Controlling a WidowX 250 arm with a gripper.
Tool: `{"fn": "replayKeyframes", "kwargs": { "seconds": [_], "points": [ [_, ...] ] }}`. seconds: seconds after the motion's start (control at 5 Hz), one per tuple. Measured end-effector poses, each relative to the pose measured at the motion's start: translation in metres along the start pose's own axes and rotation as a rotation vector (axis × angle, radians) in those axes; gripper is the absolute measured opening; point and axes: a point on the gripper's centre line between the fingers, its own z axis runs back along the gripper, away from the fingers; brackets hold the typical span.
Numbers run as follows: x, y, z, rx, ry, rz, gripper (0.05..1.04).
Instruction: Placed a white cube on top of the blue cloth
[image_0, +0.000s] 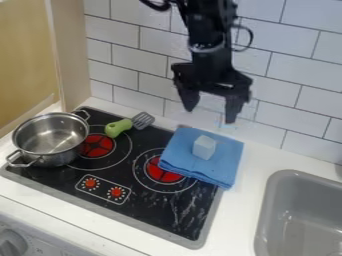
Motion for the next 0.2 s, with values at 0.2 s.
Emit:
{"fn": "replayKeyframes", "kwargs": {
  "seconds": [0.2],
  "points": [
    [0.0002, -0.0007, 0.0021, -0.001, -0.004, -0.006, 0.998]
  ]
}}
